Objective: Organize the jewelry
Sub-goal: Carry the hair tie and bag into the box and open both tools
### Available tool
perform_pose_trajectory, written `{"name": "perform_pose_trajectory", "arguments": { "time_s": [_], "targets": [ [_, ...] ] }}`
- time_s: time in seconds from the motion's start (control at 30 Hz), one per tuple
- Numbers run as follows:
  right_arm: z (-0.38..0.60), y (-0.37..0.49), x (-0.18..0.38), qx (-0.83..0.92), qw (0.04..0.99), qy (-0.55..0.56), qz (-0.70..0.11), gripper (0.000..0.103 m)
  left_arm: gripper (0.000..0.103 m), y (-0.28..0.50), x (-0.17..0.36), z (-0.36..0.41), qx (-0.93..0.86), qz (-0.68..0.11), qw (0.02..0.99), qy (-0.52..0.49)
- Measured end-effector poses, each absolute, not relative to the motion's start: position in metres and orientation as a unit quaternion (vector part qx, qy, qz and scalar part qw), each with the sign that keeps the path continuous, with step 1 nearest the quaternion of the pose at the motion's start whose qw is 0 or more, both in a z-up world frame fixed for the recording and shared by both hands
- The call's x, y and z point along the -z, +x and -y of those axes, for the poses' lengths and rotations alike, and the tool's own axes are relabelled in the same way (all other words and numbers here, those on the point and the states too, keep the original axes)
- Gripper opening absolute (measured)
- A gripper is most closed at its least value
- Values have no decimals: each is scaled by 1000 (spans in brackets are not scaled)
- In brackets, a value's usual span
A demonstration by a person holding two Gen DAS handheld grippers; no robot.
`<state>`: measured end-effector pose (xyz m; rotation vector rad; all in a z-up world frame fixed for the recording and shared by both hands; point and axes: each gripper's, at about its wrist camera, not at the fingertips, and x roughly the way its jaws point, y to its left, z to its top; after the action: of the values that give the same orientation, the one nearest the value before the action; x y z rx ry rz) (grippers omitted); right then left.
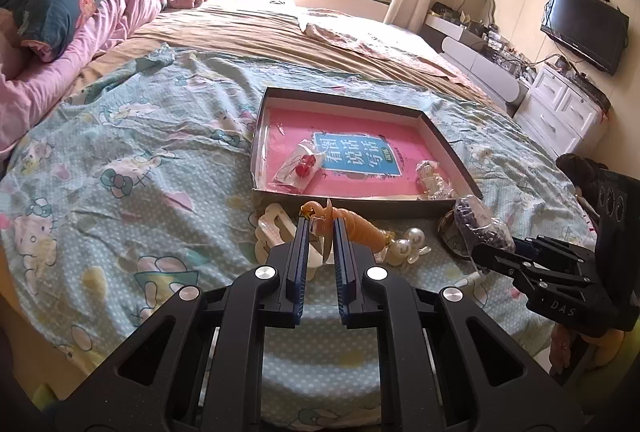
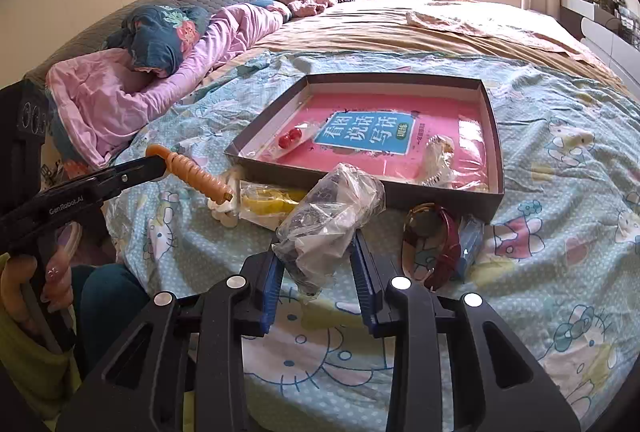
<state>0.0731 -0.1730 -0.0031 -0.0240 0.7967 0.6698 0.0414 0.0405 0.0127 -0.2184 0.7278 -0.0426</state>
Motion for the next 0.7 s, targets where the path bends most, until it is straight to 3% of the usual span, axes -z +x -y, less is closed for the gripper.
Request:
{"name": "perform_pose_trajectory", "arguments": {
  "time_s": [0.7],
  "targets": [
    [178, 80, -18, -319, 884, -25, -341, 31, 6, 63, -19, -25, 35, -359, 928, -98]
  ]
}}
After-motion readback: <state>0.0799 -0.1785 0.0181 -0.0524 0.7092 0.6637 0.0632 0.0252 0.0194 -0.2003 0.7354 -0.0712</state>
